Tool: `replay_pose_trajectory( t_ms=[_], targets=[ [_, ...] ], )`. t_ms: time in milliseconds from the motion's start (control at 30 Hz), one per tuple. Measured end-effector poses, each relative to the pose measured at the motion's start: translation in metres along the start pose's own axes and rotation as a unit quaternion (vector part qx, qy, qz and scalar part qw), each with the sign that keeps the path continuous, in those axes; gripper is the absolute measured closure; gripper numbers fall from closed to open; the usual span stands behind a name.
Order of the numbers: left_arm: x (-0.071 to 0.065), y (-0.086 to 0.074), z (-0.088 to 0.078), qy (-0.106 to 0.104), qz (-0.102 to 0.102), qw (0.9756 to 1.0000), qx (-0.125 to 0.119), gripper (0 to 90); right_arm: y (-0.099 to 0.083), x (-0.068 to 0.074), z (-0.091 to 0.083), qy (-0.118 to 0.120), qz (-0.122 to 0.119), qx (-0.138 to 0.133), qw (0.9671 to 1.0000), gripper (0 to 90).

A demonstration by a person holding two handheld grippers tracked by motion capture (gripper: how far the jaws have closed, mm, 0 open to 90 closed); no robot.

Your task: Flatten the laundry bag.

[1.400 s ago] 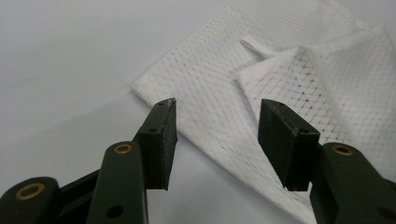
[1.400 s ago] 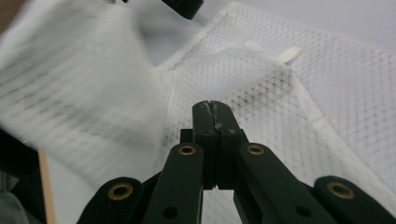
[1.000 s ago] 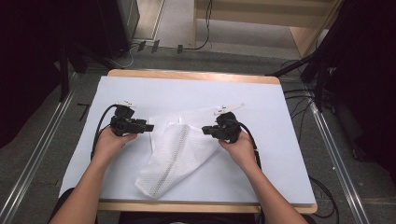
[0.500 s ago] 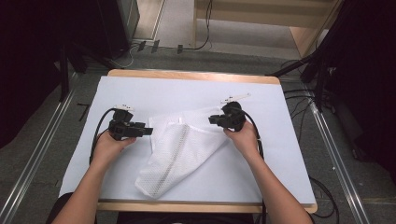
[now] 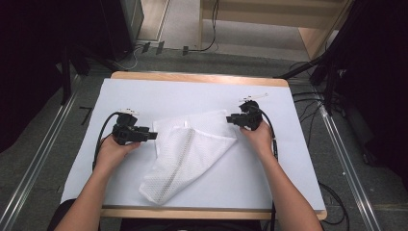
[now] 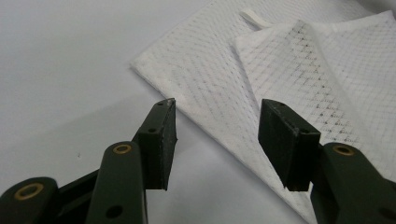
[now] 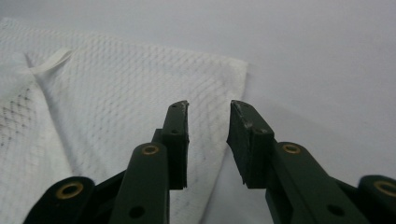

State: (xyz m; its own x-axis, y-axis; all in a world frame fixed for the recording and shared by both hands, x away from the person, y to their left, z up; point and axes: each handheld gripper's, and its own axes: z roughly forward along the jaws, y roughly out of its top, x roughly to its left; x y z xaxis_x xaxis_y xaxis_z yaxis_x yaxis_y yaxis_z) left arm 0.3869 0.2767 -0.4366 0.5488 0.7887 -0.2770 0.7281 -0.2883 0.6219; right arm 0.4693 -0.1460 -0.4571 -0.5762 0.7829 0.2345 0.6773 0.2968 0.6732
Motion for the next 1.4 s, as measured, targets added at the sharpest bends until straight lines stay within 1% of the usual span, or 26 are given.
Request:
replay_pose_trajectory(
  t_ms=[100, 233, 300, 333, 367, 433, 500, 533, 600, 700, 733, 767, 833, 867, 933, 967, 1000, 1067, 1133, 1167, 1200, 1233, 1267, 1300, 1333, 1400],
  targets=[
    [0.002, -0.001, 0.0, 0.002, -0.002, 1.0, 0.002, 47.5, -0.001, -0.003, 0.001, -0.006, -0.002, -0.003, 1.0, 66.7],
    [0.003, -0.001, 0.001, 0.004, -0.003, 1.0, 0.004, 47.5, -0.002, -0.002, 0.008, -0.01, -0.004, 0.007, 0.9999, 65.3],
    [0.002, -0.001, 0.003, 0.005, -0.002, 1.0, 0.007, 47.5, -0.004, -0.001, 0.012, -0.01, -0.01, 0.019, 0.9997, 65.5],
    [0.001, -0.001, 0.004, 0.005, -0.002, 0.9999, 0.008, 47.6, -0.004, 0.001, 0.014, -0.012, -0.014, 0.015, 0.9997, 66.4],
    [0.001, -0.001, 0.005, 0.006, 0.0, 0.9999, 0.01, 47.5, -0.003, 0.003, 0.015, -0.006, -0.013, 0.019, 0.9997, 70.8],
    [0.001, -0.001, 0.006, 0.006, 0.0, 0.9999, 0.011, 47.5, -0.003, 0.005, 0.015, -0.007, -0.016, 0.02, 0.9996, 71.6],
    [0.0, 0.0, 0.006, 0.005, -0.001, 0.9999, 0.01, 47.5, -0.003, 0.01, 0.016, -0.024, -0.033, 0.025, 0.9989, 78.3],
    [0.001, -0.001, 0.007, 0.005, -0.001, 0.9999, 0.01, 47.5, -0.002, 0.012, 0.016, -0.029, -0.04, 0.027, 0.9984, 83.1],
    [0.0, -0.001, 0.007, 0.005, 0.001, 0.9999, 0.012, 47.5, -0.002, 0.013, 0.017, -0.033, -0.038, 0.029, 0.9983, 88.4],
    [0.001, 0.0, 0.006, 0.005, 0.001, 0.9999, 0.01, 47.6, -0.001, 0.012, 0.018, -0.029, -0.037, 0.026, 0.9985, 89.6],
    [0.001, 0.0, 0.005, 0.005, 0.0, 1.0, 0.008, 47.6, -0.001, 0.01, 0.018, -0.033, -0.028, 0.022, 0.9988, 89.6],
    [0.001, 0.0, 0.005, 0.005, 0.0, 1.0, 0.008, 47.6, -0.001, 0.01, 0.018, -0.033, -0.028, 0.022, 0.9988, 89.6],
    [0.002, 0.0, 0.005, 0.005, 0.0, 1.0, 0.006, 47.6, -0.001, 0.006, 0.017, -0.038, -0.02, 0.018, 0.9989, 89.6],
    [0.002, 0.0, 0.004, 0.004, 0.0, 1.0, 0.005, 47.6, -0.002, 0.0, 0.015, -0.042, -0.01, 0.013, 0.999, 89.6],
    [0.002, 0.0, 0.004, 0.005, 0.0, 1.0, 0.005, 47.6, -0.003, -0.006, 0.013, -0.046, 0.002, 0.009, 0.9989, 89.6],
    [0.001, 0.0, 0.004, 0.004, -0.001, 1.0, 0.003, 47.6, -0.004, -0.009, 0.012, -0.05, 0.006, 0.007, 0.9987, 89.5],
    [0.001, 0.0, 0.004, 0.004, -0.001, 1.0, 0.003, 47.6, -0.004, -0.009, 0.012, -0.05, 0.006, 0.007, 0.9987, 89.5],
    [0.001, 0.0, 0.004, 0.004, 0.0, 1.0, 0.002, 47.6, -0.005, -0.016, 0.009, -0.056, 0.017, 0.004, 0.9982, 89.5],
    [0.001, 0.0, 0.004, 0.004, 0.0, 1.0, 0.001, 47.6, -0.008, -0.026, 0.004, -0.071, 0.035, -0.001, 0.9969, 89.5],
    [0.001, 0.001, 0.004, 0.004, 0.001, 1.0, 0.001, 47.6, -0.008, -0.026, 0.004, -0.071, 0.035, -0.001, 0.9969, 89.5],
    [0.001, 0.001, 0.003, 0.005, 0.002, 1.0, 0.001, 47.6, -0.008, -0.03, 0.002, -0.076, 0.039, -0.004, 0.9963, 89.6],
    [0.001, 0.001, 0.003, 0.004, 0.001, 1.0, 0.0, 47.6, -0.009, -0.033, 0.0, -0.091, 0.045, -0.005, 0.9948, 89.5],
    [0.002, 0.001, 0.003, 0.004, 0.0, 1.0, 0.001, 47.6, -0.01, -0.035, -0.001, -0.097, 0.05, -0.008, 0.994, 89.4],
    [0.002, 0.001, 0.003, 0.006, -0.001, 1.0, -0.001, 47.6, -0.011, -0.037, -0.002, -0.103, 0.048, -0.007, 0.9935, 89.3],
    [0.002, 0.001, 0.003, 0.005, -0.001, 1.0, 0.0, 47.6, -0.012, -0.041, -0.005, -0.109, 0.057, -0.01, 0.9924, 89.1],
    [0.002, 0.002, 0.003, 0.003, 0.001, 1.0, 0.0, 47.6, -0.013, -0.044, -0.007, -0.112, 0.061, -0.01, 0.9918, 88.6]
  ],
)
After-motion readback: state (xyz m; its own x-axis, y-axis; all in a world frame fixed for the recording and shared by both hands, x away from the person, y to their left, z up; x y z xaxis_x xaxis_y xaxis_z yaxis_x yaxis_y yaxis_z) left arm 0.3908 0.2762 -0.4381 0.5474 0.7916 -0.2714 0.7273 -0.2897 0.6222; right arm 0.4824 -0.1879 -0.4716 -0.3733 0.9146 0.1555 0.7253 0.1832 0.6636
